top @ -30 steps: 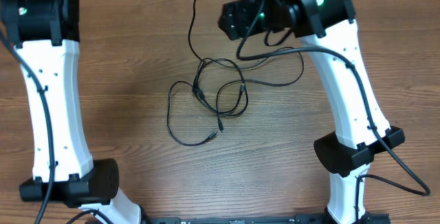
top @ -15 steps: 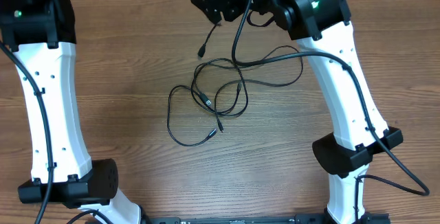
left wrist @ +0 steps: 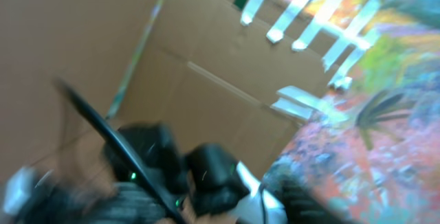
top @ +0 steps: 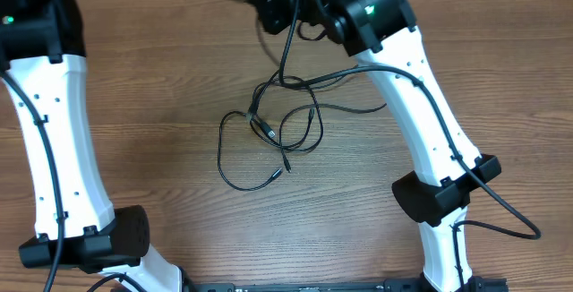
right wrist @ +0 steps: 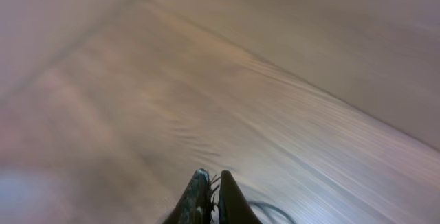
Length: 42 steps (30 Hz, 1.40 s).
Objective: Untangle cables
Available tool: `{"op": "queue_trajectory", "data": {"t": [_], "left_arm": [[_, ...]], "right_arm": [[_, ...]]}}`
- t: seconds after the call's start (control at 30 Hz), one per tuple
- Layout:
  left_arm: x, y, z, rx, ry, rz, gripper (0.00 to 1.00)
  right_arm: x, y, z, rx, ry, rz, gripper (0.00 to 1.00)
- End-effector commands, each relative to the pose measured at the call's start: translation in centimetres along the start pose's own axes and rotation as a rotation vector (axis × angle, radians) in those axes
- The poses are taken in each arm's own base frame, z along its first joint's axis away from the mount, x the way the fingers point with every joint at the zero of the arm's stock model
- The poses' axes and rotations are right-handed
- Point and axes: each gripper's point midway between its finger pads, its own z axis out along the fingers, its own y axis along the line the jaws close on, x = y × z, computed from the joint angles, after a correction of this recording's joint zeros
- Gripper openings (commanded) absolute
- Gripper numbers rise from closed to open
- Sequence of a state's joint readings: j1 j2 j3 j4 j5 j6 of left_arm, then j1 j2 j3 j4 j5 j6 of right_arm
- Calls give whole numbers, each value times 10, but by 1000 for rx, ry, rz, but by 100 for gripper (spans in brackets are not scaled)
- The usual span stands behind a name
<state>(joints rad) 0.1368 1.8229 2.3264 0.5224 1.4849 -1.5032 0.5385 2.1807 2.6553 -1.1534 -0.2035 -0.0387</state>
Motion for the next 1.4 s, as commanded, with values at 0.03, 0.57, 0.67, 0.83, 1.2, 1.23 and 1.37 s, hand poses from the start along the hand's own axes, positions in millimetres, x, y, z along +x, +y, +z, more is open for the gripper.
{"op": "queue_trajectory", "data": {"t": [0.03,0.57,0.67,0.83,1.2,1.23,1.37], "left_arm": [[8,0,-23,-57,66,111,100],[-5,26,-36,-102,-17,111,100],[-24,49,-39,-157,-145,85,100],[-57,145,-75,-584,-510,-34,100],[27,237,-35,-1335,-291,82,100],[43,239,-23,-1335,-216,83,100],[89,240,-4,-1370,-42,21,99]], "right_arm": [[5,-109,-50,420,2,137,4],[96,-310,-207,966,16,712,4],[62,-305,-214,890,-78,592,4],[4,-303,-245,902,-305,473,4],[-79,-318,-316,1137,-583,113,4],[-87,-321,-329,1181,-612,67,4],[-109,-333,-372,1318,-709,-85,4]]}}
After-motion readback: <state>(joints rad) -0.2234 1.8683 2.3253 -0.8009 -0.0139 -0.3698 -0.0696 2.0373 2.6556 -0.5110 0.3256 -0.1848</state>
